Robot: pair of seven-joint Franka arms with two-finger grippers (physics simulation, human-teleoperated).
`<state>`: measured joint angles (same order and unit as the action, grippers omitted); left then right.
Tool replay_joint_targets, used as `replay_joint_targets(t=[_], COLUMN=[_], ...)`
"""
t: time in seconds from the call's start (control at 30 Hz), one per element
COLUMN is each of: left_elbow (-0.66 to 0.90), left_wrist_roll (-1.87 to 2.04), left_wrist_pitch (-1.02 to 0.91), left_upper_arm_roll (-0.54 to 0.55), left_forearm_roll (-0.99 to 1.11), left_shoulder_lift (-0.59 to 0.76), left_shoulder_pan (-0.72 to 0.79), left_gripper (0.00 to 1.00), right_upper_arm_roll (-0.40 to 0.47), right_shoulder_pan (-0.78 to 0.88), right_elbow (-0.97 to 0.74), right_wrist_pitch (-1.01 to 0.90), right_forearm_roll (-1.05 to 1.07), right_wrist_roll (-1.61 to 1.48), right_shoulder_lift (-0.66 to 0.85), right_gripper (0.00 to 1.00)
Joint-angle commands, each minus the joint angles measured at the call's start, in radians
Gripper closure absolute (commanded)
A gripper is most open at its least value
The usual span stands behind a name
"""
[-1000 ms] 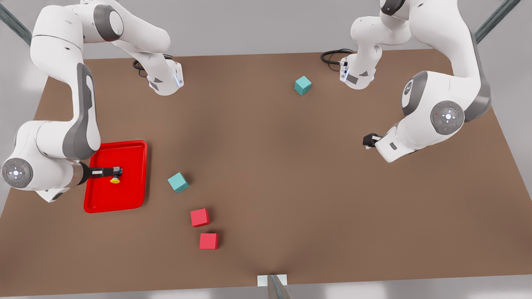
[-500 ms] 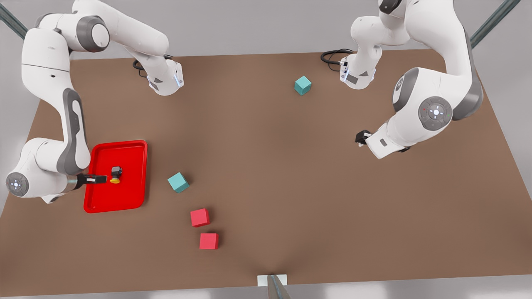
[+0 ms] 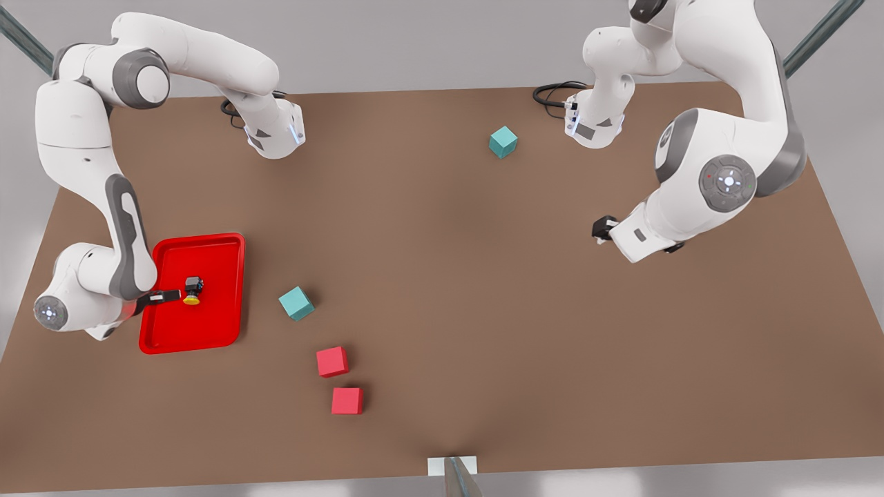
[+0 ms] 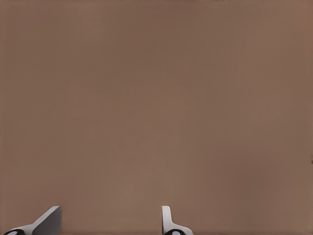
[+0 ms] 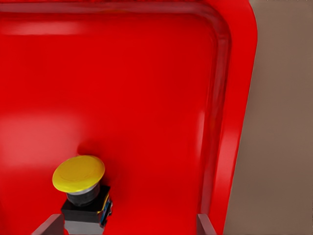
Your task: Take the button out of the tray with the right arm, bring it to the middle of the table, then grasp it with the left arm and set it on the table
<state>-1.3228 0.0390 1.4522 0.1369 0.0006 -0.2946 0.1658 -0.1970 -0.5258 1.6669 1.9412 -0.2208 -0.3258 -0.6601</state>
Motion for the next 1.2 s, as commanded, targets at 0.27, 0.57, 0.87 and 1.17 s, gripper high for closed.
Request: replay_joint_targets(t=[0.27,0.57,0.87,1.17], left_elbow=[0.0,-0.001,0.0,-0.001], left_wrist_roll=[0.058,0.059,0.059,0.059], left_wrist_pitch=[0.022,0.028,0.027,0.027], left_upper_arm_roll=[0.003,0.001,0.001,0.001], left_forearm_roll=[0.001,0.001,0.001,0.001], left_shoulder_lift=[-0.011,-0.02,-0.018,-0.017], left_shoulder_pan=[0.024,0.024,0.024,0.023], left_gripper=[0.0,0.0,0.0,0.0], right_upper_arm_roll=[-0.084,-0.111,-0.145,-0.145], right_shoulder_pan=[-0.053,-0.105,-0.168,-0.178], right_elbow=[0.065,0.266,0.378,0.421], right_wrist_pitch=[0.108,0.245,0.447,0.532], right_forearm_roll=[-0.003,-0.005,-0.011,-0.014], right_wrist_roll=[-0.2,-0.14,-0.14,-0.141], right_shoulder_lift=[0.043,0.143,0.146,0.14], right_gripper=[0.0,0.0,0.0,0.0])
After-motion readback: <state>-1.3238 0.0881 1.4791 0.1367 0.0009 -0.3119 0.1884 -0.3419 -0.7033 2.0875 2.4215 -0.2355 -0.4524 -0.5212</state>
